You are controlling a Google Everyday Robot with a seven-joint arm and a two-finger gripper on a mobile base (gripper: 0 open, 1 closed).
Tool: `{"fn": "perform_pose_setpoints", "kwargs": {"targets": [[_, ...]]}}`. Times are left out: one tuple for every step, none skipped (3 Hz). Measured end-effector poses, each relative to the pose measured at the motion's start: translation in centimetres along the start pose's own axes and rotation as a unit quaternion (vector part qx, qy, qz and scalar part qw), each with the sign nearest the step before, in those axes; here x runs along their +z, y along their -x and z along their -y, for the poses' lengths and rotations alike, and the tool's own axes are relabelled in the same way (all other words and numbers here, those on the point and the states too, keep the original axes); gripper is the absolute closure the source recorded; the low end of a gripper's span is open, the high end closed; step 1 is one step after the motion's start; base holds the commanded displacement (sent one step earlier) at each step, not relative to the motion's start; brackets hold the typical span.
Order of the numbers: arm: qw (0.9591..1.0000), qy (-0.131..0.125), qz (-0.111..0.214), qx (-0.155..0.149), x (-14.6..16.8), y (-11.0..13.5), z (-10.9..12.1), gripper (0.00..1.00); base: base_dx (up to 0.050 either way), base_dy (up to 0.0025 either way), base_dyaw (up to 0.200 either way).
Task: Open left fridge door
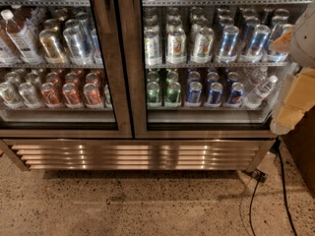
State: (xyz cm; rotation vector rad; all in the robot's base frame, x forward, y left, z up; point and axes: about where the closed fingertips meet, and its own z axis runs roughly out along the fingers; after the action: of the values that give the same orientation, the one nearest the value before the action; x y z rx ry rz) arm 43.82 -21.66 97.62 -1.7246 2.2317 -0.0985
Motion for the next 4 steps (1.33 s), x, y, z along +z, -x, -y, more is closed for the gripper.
{"fn": "perform_pose_setpoints", "kwargs": {"targets": [[1.0,0.0,0.0,0.0,0.0,0.0,0.0,0.0,0.0,0.0,0.0],[0.9999,0.012,-0.005,0.003,0.4,0.3,0.1,0.0,0.0,0.0,0.0],[0.999,0.043,-0.008,-0.014,2.3,2.2,-0.4,0.0,0.0,0.0,0.0],[0.9935,0.092,0.043,-0.05,5.0,4.3,-1.0,0.0,0.0,0.0,0.0]]}}
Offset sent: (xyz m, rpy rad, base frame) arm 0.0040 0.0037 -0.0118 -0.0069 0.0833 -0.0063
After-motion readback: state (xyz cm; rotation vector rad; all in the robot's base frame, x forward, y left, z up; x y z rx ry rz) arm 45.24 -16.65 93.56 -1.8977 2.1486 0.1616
